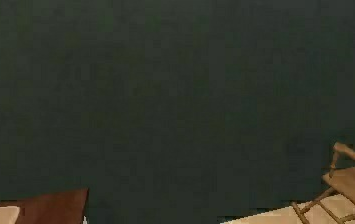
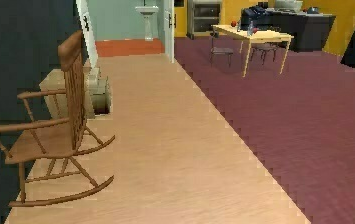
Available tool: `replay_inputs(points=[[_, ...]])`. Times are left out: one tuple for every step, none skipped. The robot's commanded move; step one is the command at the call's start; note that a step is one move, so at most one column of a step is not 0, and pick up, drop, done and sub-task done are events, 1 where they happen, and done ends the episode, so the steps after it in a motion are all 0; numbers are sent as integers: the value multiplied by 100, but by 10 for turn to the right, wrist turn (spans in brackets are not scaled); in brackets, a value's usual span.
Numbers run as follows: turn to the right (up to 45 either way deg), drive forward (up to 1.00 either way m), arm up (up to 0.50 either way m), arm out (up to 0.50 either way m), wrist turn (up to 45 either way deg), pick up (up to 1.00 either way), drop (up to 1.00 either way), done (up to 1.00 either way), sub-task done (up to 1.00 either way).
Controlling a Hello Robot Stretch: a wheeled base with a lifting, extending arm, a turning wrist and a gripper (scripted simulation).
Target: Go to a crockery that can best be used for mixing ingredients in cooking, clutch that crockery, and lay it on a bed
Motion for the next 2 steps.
replay_inputs(points=[[-120,0,0,0,0,0,0,0,0],[0,35,0,0,0,0,0,0,0]])
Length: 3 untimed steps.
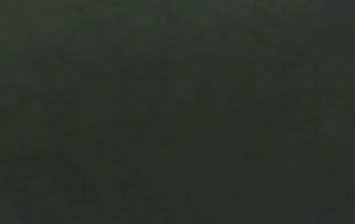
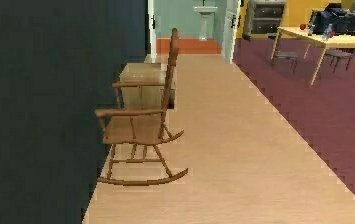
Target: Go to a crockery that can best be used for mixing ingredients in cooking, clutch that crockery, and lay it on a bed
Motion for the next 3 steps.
replay_inputs(points=[[-450,0,0,0,0,0,0,0,0],[-450,0,0,0,0,0,0,0,0],[-450,0,0,0,0,0,0,0,0]])
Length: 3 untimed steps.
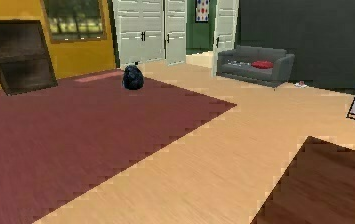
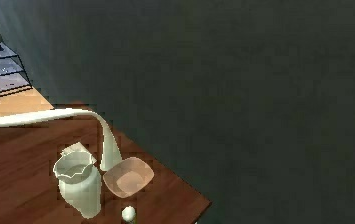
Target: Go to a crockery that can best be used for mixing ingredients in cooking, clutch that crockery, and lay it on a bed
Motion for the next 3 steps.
replay_inputs(points=[[-120,0,0,0,0,0,0,0,0],[0,0,50,0,0,0,0,0,0],[0,0,26,0,0,0,0,0,0]])
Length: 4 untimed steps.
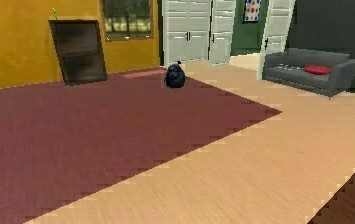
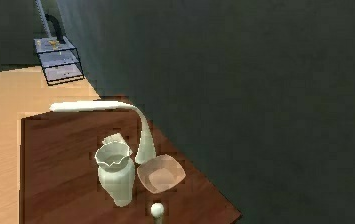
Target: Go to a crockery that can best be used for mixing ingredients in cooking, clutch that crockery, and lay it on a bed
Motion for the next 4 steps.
replay_inputs(points=[[0,0,0,26,0,0,0,0,0],[0,0,0,0,450,0,0,0,0],[0,0,0,0,450,0,0,0,0],[0,0,0,0,450,0,0,0,0]])
